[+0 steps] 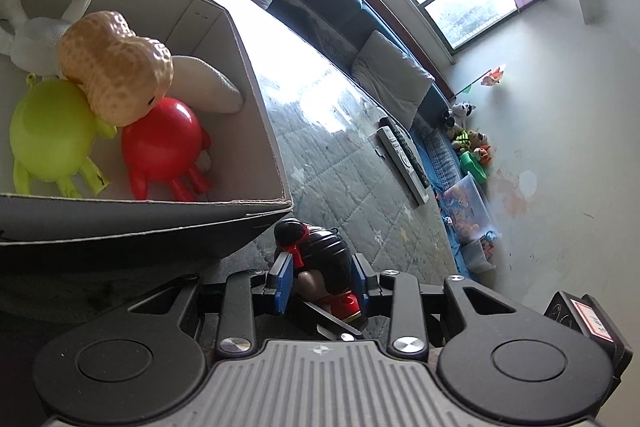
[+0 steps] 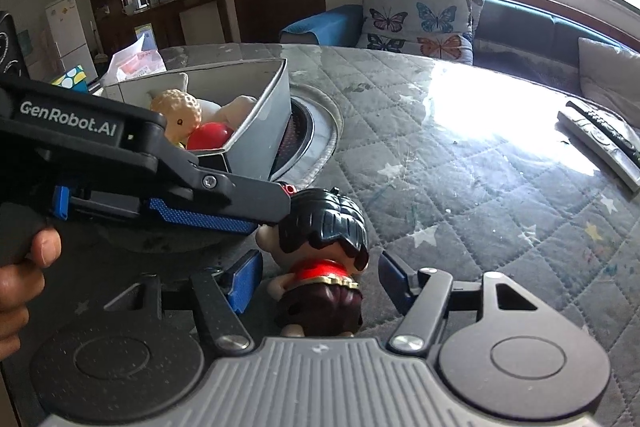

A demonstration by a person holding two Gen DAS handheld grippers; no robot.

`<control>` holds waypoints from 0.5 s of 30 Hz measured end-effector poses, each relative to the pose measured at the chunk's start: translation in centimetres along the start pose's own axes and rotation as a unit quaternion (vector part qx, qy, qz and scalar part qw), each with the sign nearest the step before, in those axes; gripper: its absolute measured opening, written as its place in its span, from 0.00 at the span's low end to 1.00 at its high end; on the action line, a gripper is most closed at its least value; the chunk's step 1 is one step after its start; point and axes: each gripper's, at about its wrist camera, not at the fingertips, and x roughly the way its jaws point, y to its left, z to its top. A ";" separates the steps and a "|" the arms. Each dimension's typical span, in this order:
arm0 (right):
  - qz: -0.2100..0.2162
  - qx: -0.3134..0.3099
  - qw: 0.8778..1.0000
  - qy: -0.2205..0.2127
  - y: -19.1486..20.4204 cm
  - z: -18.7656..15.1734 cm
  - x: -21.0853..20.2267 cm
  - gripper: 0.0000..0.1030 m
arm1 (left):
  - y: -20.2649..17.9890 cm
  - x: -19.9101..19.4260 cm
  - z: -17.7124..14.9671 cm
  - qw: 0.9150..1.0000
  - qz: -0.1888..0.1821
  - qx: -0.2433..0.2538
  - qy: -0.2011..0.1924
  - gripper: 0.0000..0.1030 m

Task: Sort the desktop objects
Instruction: 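Close the left gripper on the doll figure and lift it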

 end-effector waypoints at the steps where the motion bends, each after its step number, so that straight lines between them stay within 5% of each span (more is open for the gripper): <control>1: 0.002 0.003 1.000 0.004 0.0 0.0 0.1 0.57 | 0.1 0.0 0.0 1.000 0.000 -0.002 0.000 0.34; 15: 0.008 0.026 1.000 0.011 -0.7 -0.2 0.3 0.47 | 0.2 1.4 -0.4 0.999 -0.004 -0.031 0.011 0.37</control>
